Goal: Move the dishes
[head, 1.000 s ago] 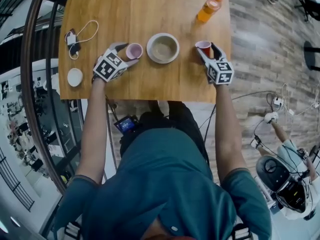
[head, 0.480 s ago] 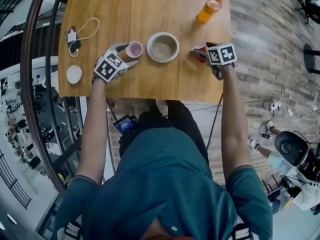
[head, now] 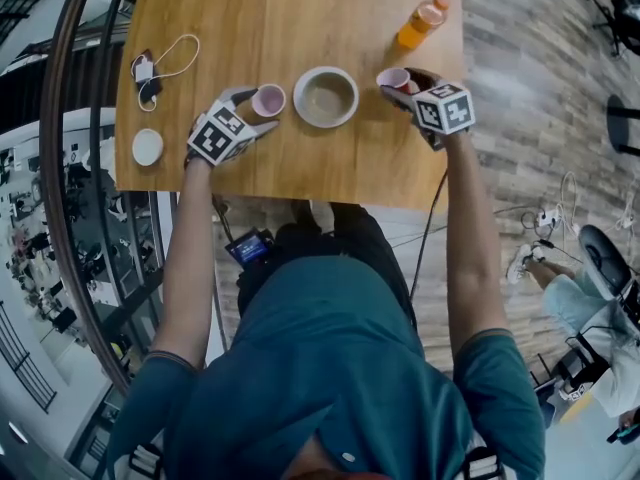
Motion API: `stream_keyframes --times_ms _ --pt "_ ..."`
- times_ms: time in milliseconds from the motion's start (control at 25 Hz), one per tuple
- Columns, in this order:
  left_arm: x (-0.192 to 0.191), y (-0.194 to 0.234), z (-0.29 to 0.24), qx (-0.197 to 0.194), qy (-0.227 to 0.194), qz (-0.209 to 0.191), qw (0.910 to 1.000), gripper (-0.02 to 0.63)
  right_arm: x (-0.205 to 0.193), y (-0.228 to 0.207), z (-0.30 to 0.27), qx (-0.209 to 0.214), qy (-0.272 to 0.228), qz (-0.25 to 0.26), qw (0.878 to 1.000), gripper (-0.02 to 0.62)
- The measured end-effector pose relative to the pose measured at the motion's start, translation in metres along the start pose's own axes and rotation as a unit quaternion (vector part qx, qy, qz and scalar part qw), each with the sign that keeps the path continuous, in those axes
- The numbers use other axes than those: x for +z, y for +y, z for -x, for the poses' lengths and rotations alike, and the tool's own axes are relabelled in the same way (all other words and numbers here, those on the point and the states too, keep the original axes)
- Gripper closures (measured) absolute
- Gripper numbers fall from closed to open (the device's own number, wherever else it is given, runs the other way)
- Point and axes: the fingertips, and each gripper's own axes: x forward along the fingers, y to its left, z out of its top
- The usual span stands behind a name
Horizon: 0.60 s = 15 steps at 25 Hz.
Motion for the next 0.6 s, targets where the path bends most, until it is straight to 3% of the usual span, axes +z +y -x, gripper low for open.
stream_keyframes --times_ms 80,160,400,600 --pt "0.001 -0.002 -0.002 -0.003 0.002 0.001 1.0 0.268 0.02 -0.009 0.016 -0.043 -0.129 0.007 0.991 0.27" --pt "0.001 -0.003 -0.005 -0.007 0.005 -0.002 1.0 0.268 0.014 -0.019 0.025 -0.085 -0.195 -0.01 0.977 0.268" --pt "-0.004 -0.002 -0.007 -0.01 0.015 -0.01 0.9998 0.268 -0.034 -0.028 0.03 -0.142 -0.223 -0.062 0.963 0.268" --pt "-0.004 0.002 -0.004 -0.009 0.017 -0.015 0.9997 0.27 -0.049 -0.014 0.035 -0.143 -0.211 -0.055 0.965 0.264"
